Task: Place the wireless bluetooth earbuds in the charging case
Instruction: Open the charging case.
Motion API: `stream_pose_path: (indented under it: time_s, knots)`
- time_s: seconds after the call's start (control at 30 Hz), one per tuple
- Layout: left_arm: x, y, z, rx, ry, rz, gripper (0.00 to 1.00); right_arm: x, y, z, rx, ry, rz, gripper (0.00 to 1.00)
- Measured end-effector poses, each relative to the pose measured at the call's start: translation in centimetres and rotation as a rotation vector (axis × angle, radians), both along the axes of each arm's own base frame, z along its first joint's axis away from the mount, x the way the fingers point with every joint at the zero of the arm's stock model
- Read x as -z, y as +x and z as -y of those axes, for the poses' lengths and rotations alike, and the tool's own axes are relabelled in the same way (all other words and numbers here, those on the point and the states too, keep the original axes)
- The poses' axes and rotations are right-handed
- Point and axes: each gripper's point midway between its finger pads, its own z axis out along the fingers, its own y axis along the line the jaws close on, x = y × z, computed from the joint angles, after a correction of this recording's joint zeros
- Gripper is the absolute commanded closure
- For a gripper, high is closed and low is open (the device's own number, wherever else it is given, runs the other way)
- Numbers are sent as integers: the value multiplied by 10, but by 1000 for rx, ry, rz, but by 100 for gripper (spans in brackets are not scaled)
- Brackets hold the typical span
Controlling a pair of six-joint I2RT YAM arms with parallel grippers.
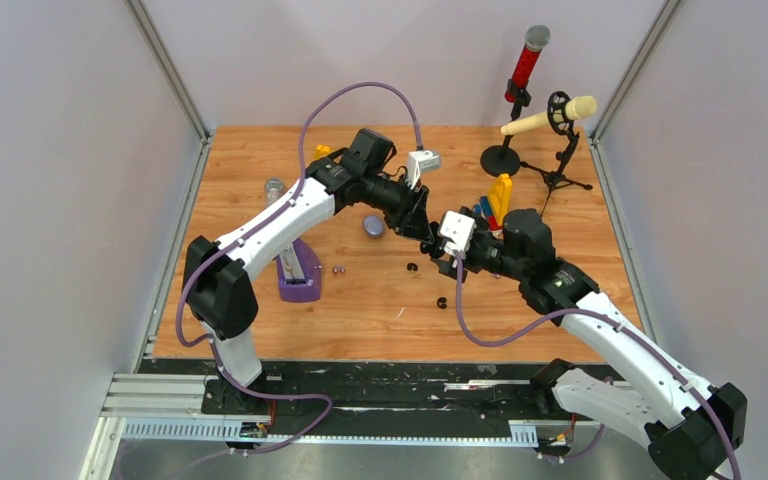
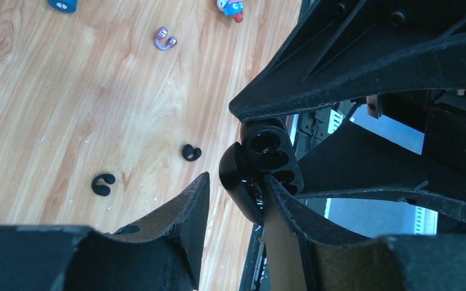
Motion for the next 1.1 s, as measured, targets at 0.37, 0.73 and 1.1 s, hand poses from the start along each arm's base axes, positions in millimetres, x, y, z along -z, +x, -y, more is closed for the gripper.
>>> stream_pose_path:
  time_s: [0.37,0.73,1.1]
  knots:
    - [0,0,0,0,0,1,68,4,0,0,0,-5,-5,43]
    - [1,0,-1,-5,7,-5,73,2,0,0,-3,-5,6,40]
    - [0,-1,0,-1,4,-6,61,5,1,-1,-2,-9,1,41]
